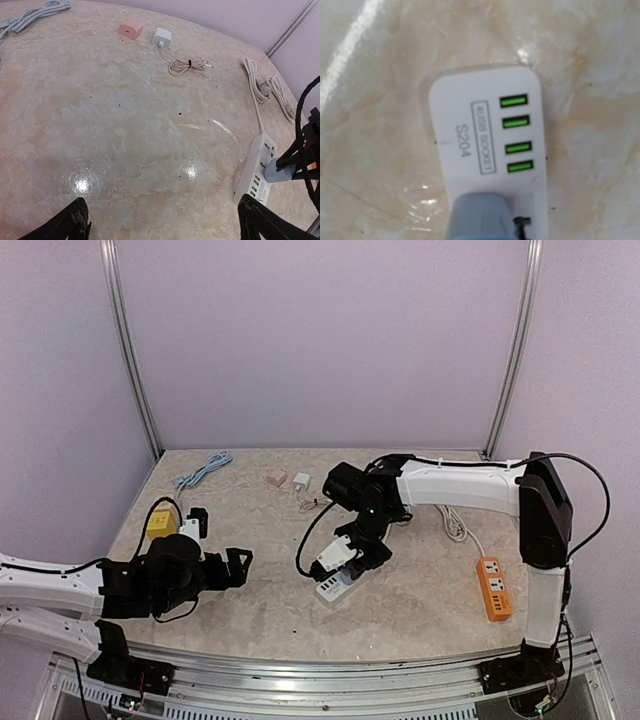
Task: Insert the plug
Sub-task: Press the plug into the socket slot.
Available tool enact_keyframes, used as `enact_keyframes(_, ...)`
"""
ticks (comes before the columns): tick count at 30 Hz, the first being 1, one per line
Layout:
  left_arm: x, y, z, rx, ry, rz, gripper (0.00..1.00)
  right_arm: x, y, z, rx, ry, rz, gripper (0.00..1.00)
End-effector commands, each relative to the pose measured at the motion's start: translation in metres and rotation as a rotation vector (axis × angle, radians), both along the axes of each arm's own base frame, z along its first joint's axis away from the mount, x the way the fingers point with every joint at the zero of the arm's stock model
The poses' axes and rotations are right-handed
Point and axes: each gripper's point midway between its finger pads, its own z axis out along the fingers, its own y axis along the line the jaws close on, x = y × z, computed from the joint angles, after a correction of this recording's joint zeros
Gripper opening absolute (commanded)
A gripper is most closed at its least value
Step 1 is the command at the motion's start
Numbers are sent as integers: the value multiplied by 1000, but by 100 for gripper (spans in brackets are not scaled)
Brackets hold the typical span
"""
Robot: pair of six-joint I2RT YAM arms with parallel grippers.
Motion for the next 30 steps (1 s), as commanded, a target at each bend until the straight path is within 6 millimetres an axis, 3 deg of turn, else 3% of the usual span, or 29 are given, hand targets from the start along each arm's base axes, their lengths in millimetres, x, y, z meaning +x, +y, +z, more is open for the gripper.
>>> enact_keyframes(1,0,3,4,21,-13,0,99,-26,-51,-110,-239,168,-58,0)
enact_keyframes(15,-2,3,7,2,-17,-6,99,-17,-68,-121,-218,157,-145,0)
enact_keyframes(30,-2,4,15,0,-40,-14,99,-29,-75,-141,-267,280,-195,0)
